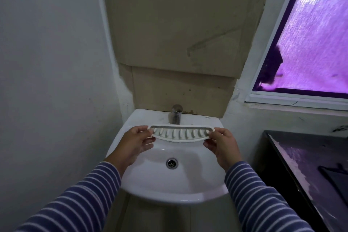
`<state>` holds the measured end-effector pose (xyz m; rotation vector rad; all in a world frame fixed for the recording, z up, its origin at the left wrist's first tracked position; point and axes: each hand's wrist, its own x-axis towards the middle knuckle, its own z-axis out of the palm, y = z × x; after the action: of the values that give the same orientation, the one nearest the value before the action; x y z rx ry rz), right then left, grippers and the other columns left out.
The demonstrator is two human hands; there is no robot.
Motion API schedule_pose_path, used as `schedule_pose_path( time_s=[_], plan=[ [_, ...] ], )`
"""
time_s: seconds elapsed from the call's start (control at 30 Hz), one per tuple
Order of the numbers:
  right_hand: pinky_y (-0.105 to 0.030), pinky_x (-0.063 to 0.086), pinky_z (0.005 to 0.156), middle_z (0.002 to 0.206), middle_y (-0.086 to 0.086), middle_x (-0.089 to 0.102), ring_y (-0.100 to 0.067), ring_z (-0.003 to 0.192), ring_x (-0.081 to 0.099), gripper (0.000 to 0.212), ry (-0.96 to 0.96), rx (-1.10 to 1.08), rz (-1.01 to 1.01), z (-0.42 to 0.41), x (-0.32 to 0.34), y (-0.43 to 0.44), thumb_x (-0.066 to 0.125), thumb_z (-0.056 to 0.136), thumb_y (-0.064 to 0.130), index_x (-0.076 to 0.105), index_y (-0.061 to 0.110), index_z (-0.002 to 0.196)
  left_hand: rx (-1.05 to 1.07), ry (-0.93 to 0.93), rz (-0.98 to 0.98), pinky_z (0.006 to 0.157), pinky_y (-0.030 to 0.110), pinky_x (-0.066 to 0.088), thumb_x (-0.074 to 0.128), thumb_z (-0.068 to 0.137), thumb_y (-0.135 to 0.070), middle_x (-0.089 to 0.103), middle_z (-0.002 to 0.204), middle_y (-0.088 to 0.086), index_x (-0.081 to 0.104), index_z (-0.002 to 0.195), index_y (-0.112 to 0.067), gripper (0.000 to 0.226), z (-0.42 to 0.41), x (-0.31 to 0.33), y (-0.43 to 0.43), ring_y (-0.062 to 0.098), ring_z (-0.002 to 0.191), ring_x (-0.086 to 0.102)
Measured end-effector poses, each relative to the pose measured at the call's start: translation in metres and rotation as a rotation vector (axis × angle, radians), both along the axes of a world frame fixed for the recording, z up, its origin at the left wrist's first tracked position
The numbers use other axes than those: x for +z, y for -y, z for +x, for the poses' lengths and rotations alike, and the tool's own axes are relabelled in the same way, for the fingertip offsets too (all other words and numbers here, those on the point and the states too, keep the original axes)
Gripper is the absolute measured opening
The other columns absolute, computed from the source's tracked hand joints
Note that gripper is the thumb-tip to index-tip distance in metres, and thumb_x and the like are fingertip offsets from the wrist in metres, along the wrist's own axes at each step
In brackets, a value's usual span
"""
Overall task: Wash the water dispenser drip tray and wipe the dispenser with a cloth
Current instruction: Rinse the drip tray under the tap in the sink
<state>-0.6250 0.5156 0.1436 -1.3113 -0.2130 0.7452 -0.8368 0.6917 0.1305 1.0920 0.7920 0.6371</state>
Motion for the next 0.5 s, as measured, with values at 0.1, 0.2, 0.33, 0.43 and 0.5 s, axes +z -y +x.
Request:
schedule_pose_path(
  time_s=[0.1, 0.2, 0.33, 0.43, 0.5],
  plan=[
    [-0.034, 0.058, 0.07, 0.094, -0.014, 0.064, -0.025, 0.082, 0.065, 0.009, -0.019, -0.027, -0.049, -0.005, -0.008, 0.001, 0.059, 0.088, 0.007, 0.058, 0.007, 0.097, -0.013, 0.023, -0.071, 0.065, 0.034, 0.057, 0.071, 0.082, -0.017, 0.074, 0.083, 0.009, 0.06, 0.107, -0.007, 0.029, -0.001, -0.008, 0.002, 0.023, 0.076, 0.071],
    [-0.034, 0.059, 0.068, 0.088, -0.014, 0.064, -0.025, 0.079, 0.063, 0.005, -0.036, -0.044, -0.07, -0.012, -0.013, 0.002, 0.058, 0.089, 0.006, 0.06, 0.006, 0.094, 0.012, 0.015, -0.127, 0.066, 0.035, 0.057, 0.069, 0.083, -0.015, 0.072, 0.086, 0.014, 0.061, 0.105, -0.003, 0.027, -0.002, -0.016, 0.004, 0.025, 0.076, 0.07],
    [-0.039, 0.059, 0.079, 0.089, -0.018, 0.064, -0.028, 0.082, 0.062, 0.008, -0.054, -0.061, -0.099, -0.02, -0.018, 0.005, 0.059, 0.089, 0.006, 0.062, 0.003, 0.095, 0.039, -0.009, -0.155, 0.065, 0.034, 0.057, 0.068, 0.085, -0.016, 0.071, 0.078, 0.01, 0.063, 0.102, -0.002, 0.022, -0.003, -0.027, 0.005, 0.024, 0.073, 0.069],
    [-0.04, 0.059, 0.08, 0.094, -0.019, 0.066, -0.03, 0.085, 0.063, 0.013, -0.045, -0.077, -0.111, -0.023, -0.018, 0.007, 0.061, 0.089, 0.008, 0.063, 0.001, 0.1, 0.028, -0.011, -0.147, 0.065, 0.034, 0.057, 0.069, 0.085, -0.018, 0.072, 0.078, 0.01, 0.063, 0.1, -0.002, 0.022, -0.002, -0.03, 0.003, 0.024, 0.074, 0.07],
    [-0.038, 0.06, 0.077, 0.093, -0.019, 0.066, -0.03, 0.084, 0.064, 0.013, -0.04, -0.092, -0.108, -0.023, -0.018, 0.009, 0.061, 0.089, 0.009, 0.064, 0.001, 0.099, 0.022, -0.008, -0.136, 0.065, 0.034, 0.057, 0.069, 0.084, -0.018, 0.072, 0.079, 0.01, 0.064, 0.099, -0.003, 0.023, -0.001, -0.03, 0.0, 0.024, 0.075, 0.07]
  ],
)
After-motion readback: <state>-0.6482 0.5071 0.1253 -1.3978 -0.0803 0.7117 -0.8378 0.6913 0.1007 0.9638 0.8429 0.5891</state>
